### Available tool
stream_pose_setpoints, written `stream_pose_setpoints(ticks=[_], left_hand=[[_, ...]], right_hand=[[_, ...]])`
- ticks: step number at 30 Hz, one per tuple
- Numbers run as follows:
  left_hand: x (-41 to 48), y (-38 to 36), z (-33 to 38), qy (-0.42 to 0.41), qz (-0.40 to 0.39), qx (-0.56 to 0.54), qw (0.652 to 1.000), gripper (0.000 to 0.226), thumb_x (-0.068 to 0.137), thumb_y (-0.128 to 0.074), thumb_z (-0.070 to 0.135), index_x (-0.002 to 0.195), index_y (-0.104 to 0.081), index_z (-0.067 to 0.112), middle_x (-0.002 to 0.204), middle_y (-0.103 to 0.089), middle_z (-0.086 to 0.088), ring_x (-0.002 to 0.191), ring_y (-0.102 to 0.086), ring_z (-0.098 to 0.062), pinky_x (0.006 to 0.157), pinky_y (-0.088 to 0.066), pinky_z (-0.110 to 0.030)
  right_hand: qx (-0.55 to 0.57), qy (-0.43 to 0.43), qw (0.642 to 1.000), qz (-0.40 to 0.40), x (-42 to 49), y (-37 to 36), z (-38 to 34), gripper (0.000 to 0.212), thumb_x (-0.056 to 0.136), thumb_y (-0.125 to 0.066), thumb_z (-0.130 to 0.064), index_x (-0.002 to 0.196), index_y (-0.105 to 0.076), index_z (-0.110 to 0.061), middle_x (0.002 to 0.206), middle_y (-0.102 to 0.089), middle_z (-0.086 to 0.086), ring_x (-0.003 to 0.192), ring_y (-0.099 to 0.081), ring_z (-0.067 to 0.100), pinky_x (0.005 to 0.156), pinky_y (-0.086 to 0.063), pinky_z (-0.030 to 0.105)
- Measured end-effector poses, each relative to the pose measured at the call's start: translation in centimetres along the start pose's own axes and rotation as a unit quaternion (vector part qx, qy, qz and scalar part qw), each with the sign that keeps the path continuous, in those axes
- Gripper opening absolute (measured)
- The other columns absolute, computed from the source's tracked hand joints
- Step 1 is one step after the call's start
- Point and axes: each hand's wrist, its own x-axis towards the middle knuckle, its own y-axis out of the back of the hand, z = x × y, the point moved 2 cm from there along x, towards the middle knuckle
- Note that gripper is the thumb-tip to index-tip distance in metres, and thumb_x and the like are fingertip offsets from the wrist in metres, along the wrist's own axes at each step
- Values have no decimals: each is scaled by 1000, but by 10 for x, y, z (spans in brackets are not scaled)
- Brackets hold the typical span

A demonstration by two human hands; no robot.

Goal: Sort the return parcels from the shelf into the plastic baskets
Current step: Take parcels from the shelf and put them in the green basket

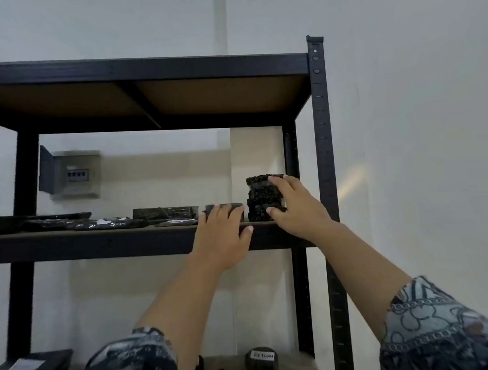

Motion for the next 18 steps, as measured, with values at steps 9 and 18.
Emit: stream_pose_setpoints(ticks=[9, 18], left_hand=[[-12, -38, -13, -22, 149, -86, 985, 44, 89, -34, 39, 117, -60, 18, 111, -60, 4, 110, -52, -16, 109, -28, -39], [-13, -42, -17, -45, 133, -65, 988, 49, 86, -36, 39, 124, -57, 17, 117, -58, 0, 114, -50, -18, 110, -27, -40]], right_hand=[[108, -161, 981, -22, 51, -31, 13, 92, 76, -70, -53, 143, -6, -52, 156, -2, 14, 137, -29, 40, 107, -38, 50], [96, -151, 982, 64, 35, -38, 11, 73, 78, -72, -44, 134, -25, -43, 126, -41, 11, 103, -55, 30, 86, -47, 36]])
